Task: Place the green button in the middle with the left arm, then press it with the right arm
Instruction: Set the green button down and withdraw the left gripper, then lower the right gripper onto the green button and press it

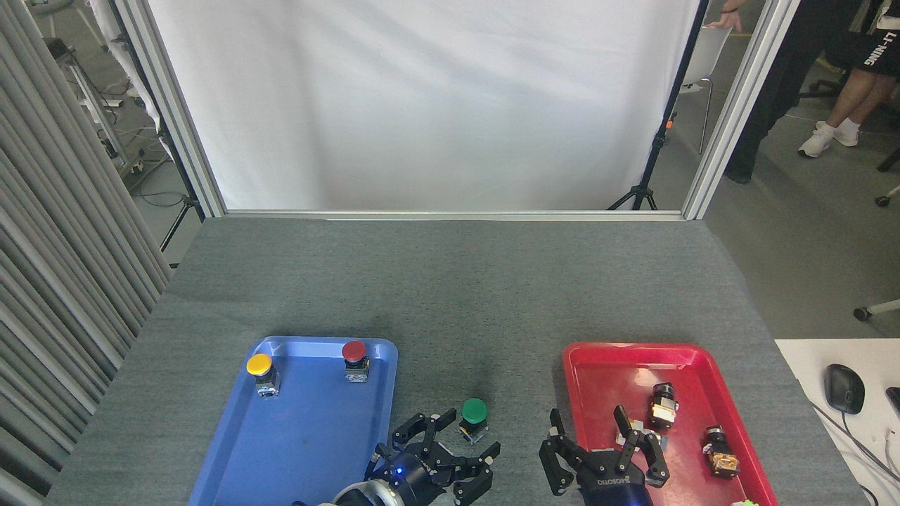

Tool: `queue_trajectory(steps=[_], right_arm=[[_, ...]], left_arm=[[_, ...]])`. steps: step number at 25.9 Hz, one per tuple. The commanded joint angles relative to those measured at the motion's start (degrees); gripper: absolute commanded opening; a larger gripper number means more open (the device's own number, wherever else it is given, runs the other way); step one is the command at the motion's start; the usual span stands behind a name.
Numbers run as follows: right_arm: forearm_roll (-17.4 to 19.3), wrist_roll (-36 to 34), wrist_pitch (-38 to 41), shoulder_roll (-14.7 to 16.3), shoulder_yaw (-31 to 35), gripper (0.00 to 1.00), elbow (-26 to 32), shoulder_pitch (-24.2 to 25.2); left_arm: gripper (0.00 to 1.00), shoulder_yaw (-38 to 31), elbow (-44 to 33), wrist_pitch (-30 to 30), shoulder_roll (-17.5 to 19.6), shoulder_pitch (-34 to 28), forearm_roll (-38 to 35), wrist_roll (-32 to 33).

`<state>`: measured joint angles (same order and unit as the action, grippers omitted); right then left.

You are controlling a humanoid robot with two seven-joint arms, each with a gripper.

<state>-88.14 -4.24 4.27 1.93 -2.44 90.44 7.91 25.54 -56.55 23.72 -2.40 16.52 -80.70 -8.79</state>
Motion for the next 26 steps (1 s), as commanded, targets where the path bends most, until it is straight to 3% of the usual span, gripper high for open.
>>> queue_trajectory(steps=[1, 3, 5, 8, 9, 14, 17, 26], right_arm=[[-0.10, 0.20, -0.05, -0.52, -0.11, 0.96, -0.36, -0.62], [-0.19, 0.28, -0.05, -0.96, -0.64, 0.91, -0.44, -0.62], [-0.19, -0.24, 0.39, -1.49, -1.69, 0.78, -1.85, -1.15], [-0.19, 0.46, 0.91, -1.84, -6.26, 0.17, -4.40, -5.10], [-0.36, 1.25, 0.65, -2.46, -7.05, 0.03, -4.66, -5.63], [-2.82, 3.01, -1.28, -4.57, -12.50, 0.00, -11.34, -9.58], [-2.82, 2.48, -2.78, -6.76, -13.73, 0.00, -13.36, -10.46], [-4.32, 2.48, -5.41, -7.11, -13.29, 0.00, -16.35, -10.81]], left_arm=[[1.00, -0.49, -7.35, -3.76, 3.11, -3.43, 0.28, 0.00], [1.00, -1.89, -13.85, -9.39, 6.98, -7.21, 0.45, -0.96], [1.00, -4.97, -20.09, -13.87, 10.14, -11.34, 0.54, -1.67], [1.00, -11.82, -25.36, -16.33, 12.07, -15.64, 0.63, -1.58], [1.00, -14.72, -26.59, -16.33, 12.07, -16.78, 0.63, -1.49], [1.00, -25.27, -28.00, -16.77, 9.79, -18.89, 2.83, -0.52], [1.00, -25.71, -28.53, -16.77, 10.05, -20.57, 3.27, -1.58], [1.00, -28.44, -28.53, -17.04, 10.23, -21.62, 3.35, -2.46]])
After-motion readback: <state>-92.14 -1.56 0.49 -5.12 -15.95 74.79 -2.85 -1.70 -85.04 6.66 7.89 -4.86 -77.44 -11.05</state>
